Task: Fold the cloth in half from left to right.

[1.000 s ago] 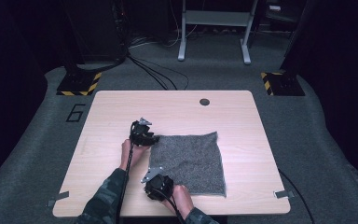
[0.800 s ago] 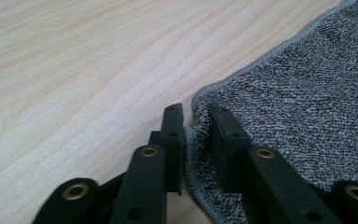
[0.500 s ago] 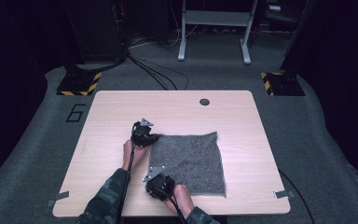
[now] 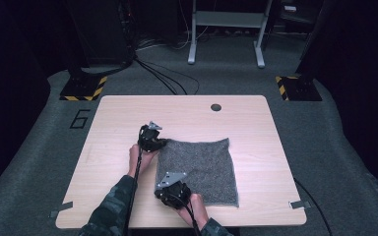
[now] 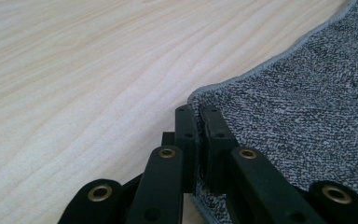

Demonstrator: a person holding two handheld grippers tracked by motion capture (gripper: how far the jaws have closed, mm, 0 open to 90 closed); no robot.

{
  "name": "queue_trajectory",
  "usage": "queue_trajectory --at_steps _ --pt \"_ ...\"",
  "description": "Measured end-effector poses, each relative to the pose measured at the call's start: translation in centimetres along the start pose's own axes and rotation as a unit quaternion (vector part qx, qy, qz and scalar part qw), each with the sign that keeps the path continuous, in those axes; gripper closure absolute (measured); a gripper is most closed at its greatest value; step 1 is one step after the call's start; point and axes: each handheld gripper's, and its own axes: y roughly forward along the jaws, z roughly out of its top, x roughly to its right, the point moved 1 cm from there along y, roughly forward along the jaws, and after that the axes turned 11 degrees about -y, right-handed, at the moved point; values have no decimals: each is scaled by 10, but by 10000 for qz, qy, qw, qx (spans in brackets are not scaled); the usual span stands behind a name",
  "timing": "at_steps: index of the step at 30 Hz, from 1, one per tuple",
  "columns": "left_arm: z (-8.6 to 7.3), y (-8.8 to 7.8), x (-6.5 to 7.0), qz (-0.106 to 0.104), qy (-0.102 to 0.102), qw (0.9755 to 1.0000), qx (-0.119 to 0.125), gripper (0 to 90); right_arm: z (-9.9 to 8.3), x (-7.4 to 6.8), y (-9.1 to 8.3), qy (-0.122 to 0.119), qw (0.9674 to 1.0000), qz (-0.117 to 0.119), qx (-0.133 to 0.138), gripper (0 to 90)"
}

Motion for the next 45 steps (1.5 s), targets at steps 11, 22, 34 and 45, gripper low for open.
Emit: queue_trajectory --at_steps 11,22,34,45 --pt "13 -16 -4 138 54 9999 13 864 13 1 -9 -94 9996 -7 264 895" --pt "32 -30 -3 451 265 9986 -86 863 29 1 -19 -129 9973 -113 719 895" --pt "54 -63 -12 822 350 9957 -254 862 55 1 -27 -161 9926 -26 1202 895" --pt "72 -42 15 709 525 9950 -459 854 35 9 -51 85 9906 -312 1328 895"
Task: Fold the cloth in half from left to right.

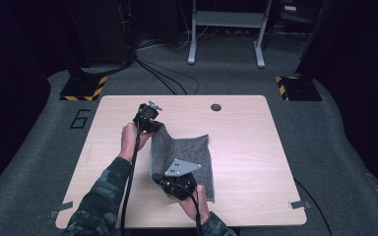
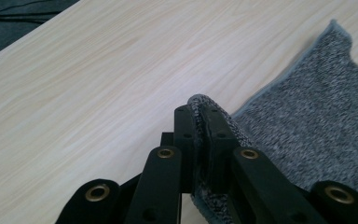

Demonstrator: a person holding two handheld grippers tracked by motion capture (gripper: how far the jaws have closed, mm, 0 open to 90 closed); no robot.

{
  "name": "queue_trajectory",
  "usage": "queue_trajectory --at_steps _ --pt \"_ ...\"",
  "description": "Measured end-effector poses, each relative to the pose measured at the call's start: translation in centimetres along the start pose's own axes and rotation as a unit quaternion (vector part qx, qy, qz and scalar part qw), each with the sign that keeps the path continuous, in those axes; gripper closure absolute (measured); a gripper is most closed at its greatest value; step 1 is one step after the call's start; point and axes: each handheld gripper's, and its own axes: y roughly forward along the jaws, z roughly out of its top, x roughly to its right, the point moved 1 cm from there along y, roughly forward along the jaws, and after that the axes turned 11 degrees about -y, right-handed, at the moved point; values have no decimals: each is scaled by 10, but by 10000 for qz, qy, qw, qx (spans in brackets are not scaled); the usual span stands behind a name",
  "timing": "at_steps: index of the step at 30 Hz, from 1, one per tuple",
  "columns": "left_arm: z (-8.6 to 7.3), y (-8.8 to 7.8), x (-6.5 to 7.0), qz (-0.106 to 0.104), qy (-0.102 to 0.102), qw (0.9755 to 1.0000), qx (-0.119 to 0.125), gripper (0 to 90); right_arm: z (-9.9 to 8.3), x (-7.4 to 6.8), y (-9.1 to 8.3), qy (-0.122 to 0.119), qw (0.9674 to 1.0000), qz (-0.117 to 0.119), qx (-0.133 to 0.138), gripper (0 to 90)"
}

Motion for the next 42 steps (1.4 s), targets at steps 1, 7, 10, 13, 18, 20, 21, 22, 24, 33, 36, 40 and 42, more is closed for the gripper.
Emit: queue_trajectory --at_steps 1,7,10,13,18,20,21,22,24,33,36,40,42 --pt "2 2 2 -32 9 10000 -12 853 -4 1 -3 -10 10000 -83 -30 895" --pt "11 13 18 -101 102 9999 -43 851 -18 7 -16 169 9996 -206 -70 894" --pt "15 20 25 -164 174 9997 -106 850 -23 8 -19 215 9994 -226 -135 894" --pt "18 27 33 -223 189 9995 -107 849 -28 9 -21 211 9991 -283 -219 894" --pt "24 38 45 -321 273 9990 -178 848 -38 13 -26 293 9983 -387 -317 893" --pt "26 42 48 -373 252 9988 -166 847 -43 15 -29 312 9980 -392 -385 893" --pt "27 45 50 -394 286 9986 -208 847 -45 16 -30 325 9978 -402 -417 893" --pt "27 46 52 -398 294 9985 -215 847 -48 17 -31 329 9974 -450 -449 893" --pt "28 51 57 -456 264 9984 -193 847 -51 18 -33 381 9969 -467 -504 892" --pt "34 67 77 -598 386 9972 -246 846 -63 22 -43 463 9954 -536 -653 891" --pt "35 73 82 -634 463 9965 -305 845 -67 25 -47 525 9944 -599 -695 891" --pt "36 81 88 -711 472 9957 -346 844 -79 30 -55 703 9922 -710 -746 890" --pt "37 84 92 -723 486 9956 -341 844 -81 31 -56 706 9919 -716 -777 890"
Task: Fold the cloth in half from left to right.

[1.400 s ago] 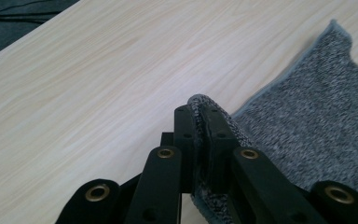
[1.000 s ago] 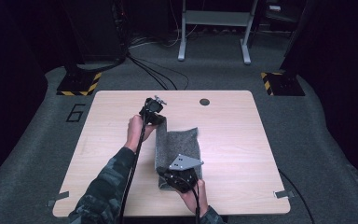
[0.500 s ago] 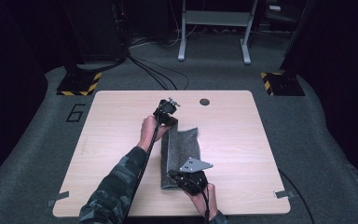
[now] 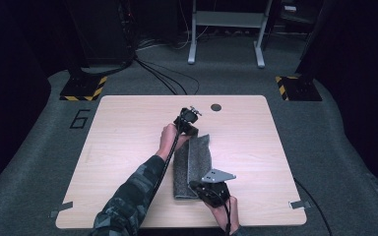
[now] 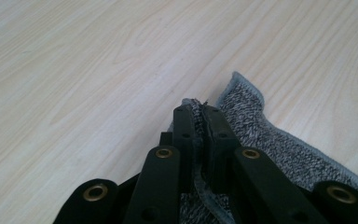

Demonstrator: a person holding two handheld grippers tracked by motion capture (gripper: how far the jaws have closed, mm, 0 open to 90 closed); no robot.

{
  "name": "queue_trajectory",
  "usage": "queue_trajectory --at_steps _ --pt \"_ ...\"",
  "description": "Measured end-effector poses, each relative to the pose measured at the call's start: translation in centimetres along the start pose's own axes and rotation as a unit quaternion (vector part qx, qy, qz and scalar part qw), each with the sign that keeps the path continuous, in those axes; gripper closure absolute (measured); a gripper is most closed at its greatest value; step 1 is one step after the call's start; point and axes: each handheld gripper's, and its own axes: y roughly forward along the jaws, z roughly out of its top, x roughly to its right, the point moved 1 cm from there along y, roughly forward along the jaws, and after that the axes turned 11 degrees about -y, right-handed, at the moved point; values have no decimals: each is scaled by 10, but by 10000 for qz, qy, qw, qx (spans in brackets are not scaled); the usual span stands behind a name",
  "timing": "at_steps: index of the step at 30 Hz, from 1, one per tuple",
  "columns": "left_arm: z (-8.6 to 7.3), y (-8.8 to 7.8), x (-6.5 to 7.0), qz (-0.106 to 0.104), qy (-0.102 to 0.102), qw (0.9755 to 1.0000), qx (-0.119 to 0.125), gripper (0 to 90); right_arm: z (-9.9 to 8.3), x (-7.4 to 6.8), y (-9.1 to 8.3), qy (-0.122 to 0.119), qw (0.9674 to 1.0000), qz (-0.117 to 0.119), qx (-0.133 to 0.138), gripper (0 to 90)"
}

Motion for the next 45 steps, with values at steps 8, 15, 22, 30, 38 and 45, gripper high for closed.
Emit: queue_trajectory --at_steps 8,15,22,30,38,45 --pt "7 9 7 -173 -96 9998 -22 842 -10 6 -7 136 9998 -109 -102 886" --pt "8 18 13 -325 -109 9994 -70 756 -19 9 -13 198 9994 -199 -181 878" --pt "10 10 15 -368 -262 9989 131 405 -33 15 -25 321 9983 -346 -332 829" --pt "4 -9 -2 -289 -377 9982 374 263 -43 28 -50 574 9956 -653 -355 678" --pt "-22 -2 -29 97 -595 9980 184 256 -32 41 -36 651 9940 -743 -461 375" --pt "-44 11 -42 397 -666 9970 10 253 -51 42 -15 551 9903 -790 -1004 328"
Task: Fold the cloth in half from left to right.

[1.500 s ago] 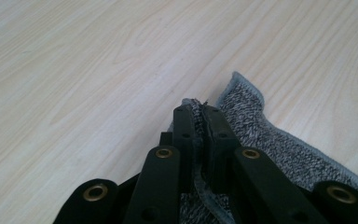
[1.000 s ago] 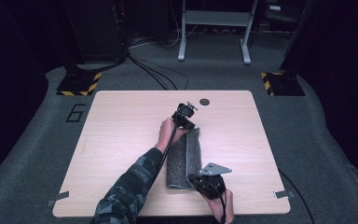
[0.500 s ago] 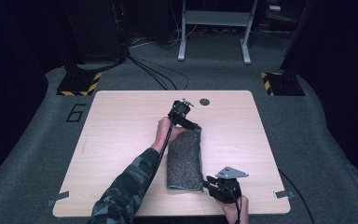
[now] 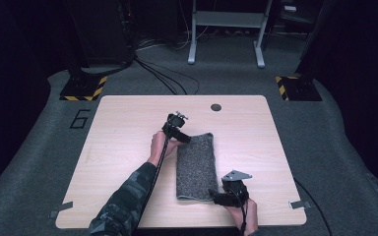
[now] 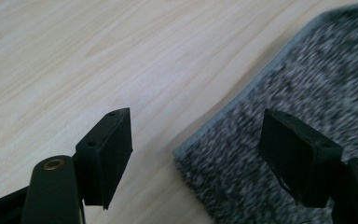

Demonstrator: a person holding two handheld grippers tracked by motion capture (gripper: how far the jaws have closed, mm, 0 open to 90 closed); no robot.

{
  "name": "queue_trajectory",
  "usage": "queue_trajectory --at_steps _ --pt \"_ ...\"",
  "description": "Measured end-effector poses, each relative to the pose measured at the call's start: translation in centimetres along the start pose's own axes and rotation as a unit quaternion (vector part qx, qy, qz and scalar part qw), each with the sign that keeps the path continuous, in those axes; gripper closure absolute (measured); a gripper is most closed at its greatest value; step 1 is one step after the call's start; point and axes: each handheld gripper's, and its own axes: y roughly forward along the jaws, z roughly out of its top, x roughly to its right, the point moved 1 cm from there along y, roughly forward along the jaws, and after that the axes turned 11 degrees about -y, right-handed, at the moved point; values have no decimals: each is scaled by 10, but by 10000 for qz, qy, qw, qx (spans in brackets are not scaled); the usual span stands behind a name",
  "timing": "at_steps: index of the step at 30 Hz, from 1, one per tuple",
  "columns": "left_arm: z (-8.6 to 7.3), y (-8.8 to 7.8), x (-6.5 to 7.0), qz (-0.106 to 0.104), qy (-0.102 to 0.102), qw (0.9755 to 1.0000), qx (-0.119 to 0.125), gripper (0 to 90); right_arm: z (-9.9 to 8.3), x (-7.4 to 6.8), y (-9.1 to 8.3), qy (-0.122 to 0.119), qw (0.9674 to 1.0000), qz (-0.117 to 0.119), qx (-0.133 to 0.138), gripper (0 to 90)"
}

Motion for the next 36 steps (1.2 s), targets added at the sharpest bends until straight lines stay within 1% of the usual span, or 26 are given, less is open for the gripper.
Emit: queue_trajectory --at_steps 2,3,5,6,7,8,9,10,11,12,13,18,19,20,22,23,25,27,28,29,30,31,32,33,34,36 --pt "-2 1 -2 87 81 9999 -49 253 -5 0 0 -8 10000 -75 -55 326" --pt "-3 2 -2 125 92 9999 -34 252 -6 -1 0 58 9999 -78 -86 323" --pt "-6 3 -4 200 117 9997 -61 252 -8 -3 -1 57 9999 -123 -75 322" --pt "-8 4 -6 189 98 9998 -68 252 -9 -2 -1 -106 9998 -143 -69 321" --pt "-10 4 -8 162 69 9998 -79 248 -9 -4 -1 -67 9998 -172 -75 317" --pt "-12 3 -9 163 32 9999 -32 245 -10 -5 -1 -153 9997 -175 -55 315" --pt "-14 3 -11 151 21 9999 -18 239 -11 -9 -2 -172 9996 -218 -71 312" --pt "-15 2 -12 143 9 9999 2 239 -11 -9 -2 -172 9996 -218 -71 312" --pt "-16 2 -13 138 6 9999 2 235 -12 -11 -2 -295 9993 -227 -66 307" --pt "-17 1 -13 142 -9 9999 18 235 -12 -11 -2 -295 9993 -227 -66 307" --pt "-18 0 -14 178 21 9998 33 233 -12 -13 -3 -260 9994 -230 -88 306" --pt "-24 -3 -16 113 62 9999 42 219 -13 -27 -3 -442 9990 -101 -63 304" --pt "-26 -3 -17 92 52 9999 55 217 -12 -29 -3 -511 9986 -63 -88 304" --pt "-27 -4 -18 70 55 9999 62 214 -11 -35 -3 -442 9990 -12 -89 303" --pt "-30 -6 -18 48 59 9999 70 211 -10 -38 -3 -653 9978 56 -104 303" --pt "-32 -7 -18 44 78 9999 68 210 -10 -41 -3 -595 9981 106 -148 300" --pt "-36 -10 -19 34 96 9999 63 209 -9 -41 -3 -707 9971 212 -164 282" --pt "-40 -13 -21 -5 72 9999 84 205 -8 -39 -3 -604 9972 431 -112 258" --pt "-42 -14 -22 0 40 9999 115 189 -6 -31 -5 -433 9973 585 -31 221" --pt "-43 -15 -24 -62 -6 9999 150 189 -6 -31 -5 -433 9973 585 -31 221" --pt "-45 -17 -26 -160 -108 9997 179 179 -5 -28 -5 -435 9972 607 31 214" --pt "-46 -20 -29 -258 -245 9990 262 173 -2 -22 -6 -390 9973 613 105 211" --pt "-46 -22 -31 -329 -312 9985 310 171 3 -15 -6 -299 9974 625 177 202" --pt "-46 -24 -33 -349 -365 9982 335 168 8 -9 -5 -268 9975 618 218 193" --pt "-46 -27 -34 -430 -428 9975 370 164 13 -2 -4 -273 9974 624 241 187" --pt "-47 -31 -36 -443 -435 9972 427 157 26 11 0 -253 9976 568 297 175"
